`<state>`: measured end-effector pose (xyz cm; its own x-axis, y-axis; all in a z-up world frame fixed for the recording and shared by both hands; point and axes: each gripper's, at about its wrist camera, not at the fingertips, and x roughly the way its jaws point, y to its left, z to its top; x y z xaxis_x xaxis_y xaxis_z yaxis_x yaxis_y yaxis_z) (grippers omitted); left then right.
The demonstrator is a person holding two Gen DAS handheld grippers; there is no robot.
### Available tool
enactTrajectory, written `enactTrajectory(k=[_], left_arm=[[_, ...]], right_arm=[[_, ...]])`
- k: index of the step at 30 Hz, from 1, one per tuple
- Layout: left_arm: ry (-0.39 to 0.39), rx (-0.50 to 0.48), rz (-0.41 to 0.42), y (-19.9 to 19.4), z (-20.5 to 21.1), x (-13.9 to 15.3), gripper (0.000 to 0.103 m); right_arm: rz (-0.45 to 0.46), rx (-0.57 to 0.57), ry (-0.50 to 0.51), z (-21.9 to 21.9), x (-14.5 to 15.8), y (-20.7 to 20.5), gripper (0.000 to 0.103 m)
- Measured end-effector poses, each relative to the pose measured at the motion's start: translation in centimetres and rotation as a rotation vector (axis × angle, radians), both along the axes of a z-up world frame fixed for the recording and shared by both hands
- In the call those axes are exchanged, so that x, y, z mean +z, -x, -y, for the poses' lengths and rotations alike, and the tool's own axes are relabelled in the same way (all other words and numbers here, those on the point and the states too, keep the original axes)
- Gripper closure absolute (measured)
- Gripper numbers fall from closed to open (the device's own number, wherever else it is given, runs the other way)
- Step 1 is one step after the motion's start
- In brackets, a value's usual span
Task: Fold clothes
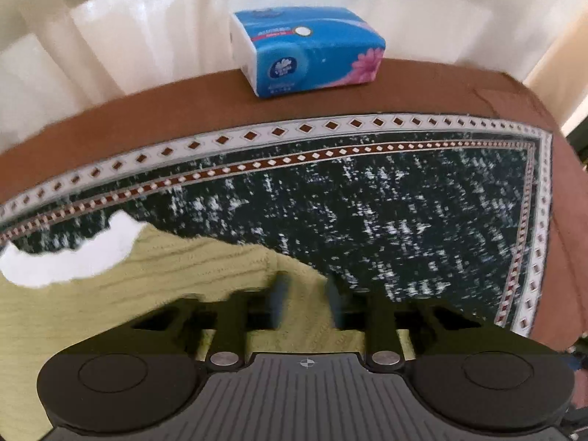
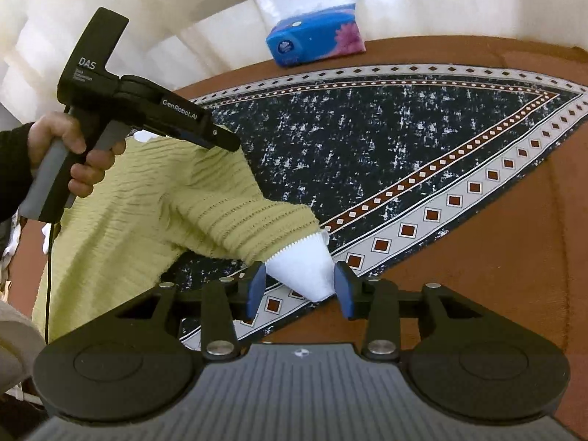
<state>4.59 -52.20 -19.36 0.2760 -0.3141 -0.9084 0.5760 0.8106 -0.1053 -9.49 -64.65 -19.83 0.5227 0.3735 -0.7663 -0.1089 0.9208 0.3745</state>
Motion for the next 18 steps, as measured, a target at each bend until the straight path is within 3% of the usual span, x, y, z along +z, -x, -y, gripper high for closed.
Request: enactTrajectory(k=[3,4,5,10,15,16,18], left_arm=[[0.017,0.001,0.015,-0.1,-0.3,0.3,0.103],[0.026,0.005,0.022,-0.1,-0.5,0.4,0.103],[0.041,0.014,0.035,-0.2,-0.7,0.8,0.103],[0.131,0.131,0.072,-1.8,-2.4,2.0,0.103],[0.148,0.202,0.096,-2.5,-2.6,1.1,0.103],[0.142,0.206,0.096,-2.6,-2.3,0.7,0.103],[0.121,0.206,0.086,-2.9,-1.9,-0.2,0.103]], right_arm=[[-0.004,0.008,-0.001,-0.1,-0.2,-0.2,0.059],[-0.011,0.012,-0.004,-0.1,-0.2,-0.3,0.072],[-0.02,0.016,-0.008,-0.1,-0.3,-0.4,0.092],[-0.039,0.023,-0.116,0.4,1.5,-0.3,0.095],[-0.058,-0.006,-0.314,1.4,3.5,-0.3,0.095],[-0.056,-0.017,-0.334,1.6,3.7,-0.4,0.095],[-0.048,-0.069,-0.279,1.8,3.5,-0.9,0.095]])
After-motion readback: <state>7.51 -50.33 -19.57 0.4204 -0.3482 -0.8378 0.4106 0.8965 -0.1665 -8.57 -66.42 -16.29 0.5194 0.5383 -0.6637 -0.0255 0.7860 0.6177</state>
